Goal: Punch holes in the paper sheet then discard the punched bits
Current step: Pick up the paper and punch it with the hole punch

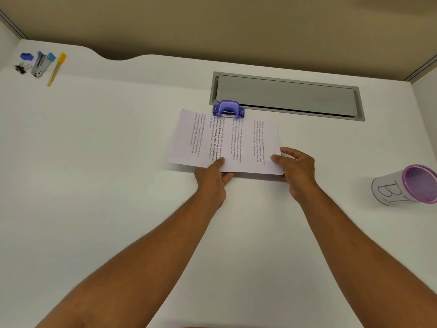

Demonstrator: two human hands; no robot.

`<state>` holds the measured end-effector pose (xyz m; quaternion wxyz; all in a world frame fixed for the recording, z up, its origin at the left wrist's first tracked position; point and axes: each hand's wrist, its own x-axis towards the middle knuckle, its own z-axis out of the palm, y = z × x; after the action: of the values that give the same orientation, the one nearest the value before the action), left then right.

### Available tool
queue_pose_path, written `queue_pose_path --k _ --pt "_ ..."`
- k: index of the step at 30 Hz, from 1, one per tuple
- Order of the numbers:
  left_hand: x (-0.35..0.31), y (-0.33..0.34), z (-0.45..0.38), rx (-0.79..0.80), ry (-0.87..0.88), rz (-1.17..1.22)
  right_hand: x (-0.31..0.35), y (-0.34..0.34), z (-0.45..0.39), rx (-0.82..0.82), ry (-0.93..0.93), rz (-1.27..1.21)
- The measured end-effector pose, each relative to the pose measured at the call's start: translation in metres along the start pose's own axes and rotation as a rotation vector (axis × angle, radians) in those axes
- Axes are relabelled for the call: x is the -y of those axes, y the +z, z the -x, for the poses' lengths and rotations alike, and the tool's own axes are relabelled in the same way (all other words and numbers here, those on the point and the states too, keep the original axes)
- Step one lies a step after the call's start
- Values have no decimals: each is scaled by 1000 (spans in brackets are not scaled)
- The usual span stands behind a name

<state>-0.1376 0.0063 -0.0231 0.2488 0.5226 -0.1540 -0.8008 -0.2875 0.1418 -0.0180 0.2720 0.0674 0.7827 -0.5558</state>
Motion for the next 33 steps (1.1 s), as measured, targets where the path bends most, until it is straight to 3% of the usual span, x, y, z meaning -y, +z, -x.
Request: queue_pose_path --k 3,7,13,21,33 --pt "-1 2 0 -1 0 11 6 3 0 -78 -143 236" --pt "-2 7 -1 -7 -2 19 17 15 0 -120 -528 619" --pt "-1 12 -5 8 13 21 45 65 -12 95 -914 1141" --pt "0 9 -10 27 9 39 70 115 -35 273 -968 1301" --pt "5 8 -12 23 41 21 66 141 -35 302 -844 1295"
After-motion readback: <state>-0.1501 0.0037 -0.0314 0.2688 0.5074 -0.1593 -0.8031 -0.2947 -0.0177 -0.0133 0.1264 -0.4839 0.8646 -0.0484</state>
